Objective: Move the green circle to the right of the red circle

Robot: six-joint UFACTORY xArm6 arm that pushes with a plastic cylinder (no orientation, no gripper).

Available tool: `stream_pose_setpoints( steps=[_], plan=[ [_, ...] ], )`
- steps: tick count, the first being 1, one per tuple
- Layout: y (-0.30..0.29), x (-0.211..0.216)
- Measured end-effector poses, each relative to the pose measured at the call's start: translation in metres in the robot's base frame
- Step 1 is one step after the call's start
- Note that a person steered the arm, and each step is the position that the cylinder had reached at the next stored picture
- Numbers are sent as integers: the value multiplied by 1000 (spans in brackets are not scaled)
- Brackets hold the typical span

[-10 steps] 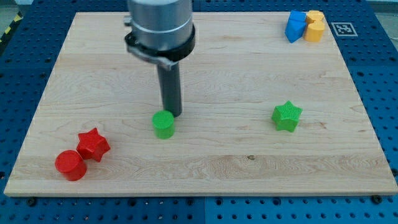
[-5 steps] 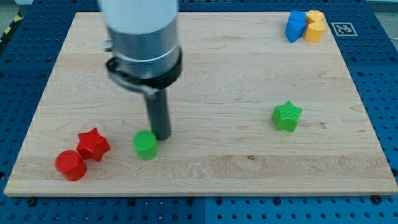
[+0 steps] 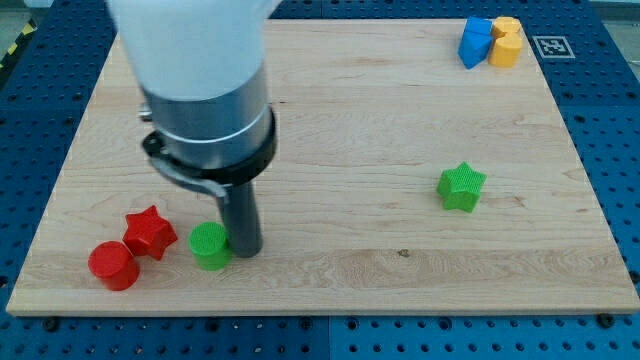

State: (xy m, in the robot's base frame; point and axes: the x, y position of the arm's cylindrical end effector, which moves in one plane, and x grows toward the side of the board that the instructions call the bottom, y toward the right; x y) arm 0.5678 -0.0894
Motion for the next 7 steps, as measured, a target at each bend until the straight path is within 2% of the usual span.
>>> stream_pose_setpoints(
  steps=[1, 2, 5, 6, 7],
  plan=[
    [-11, -3],
    [-7, -24],
    [-36, 7],
    [-32, -25],
    [-14, -82]
  ],
)
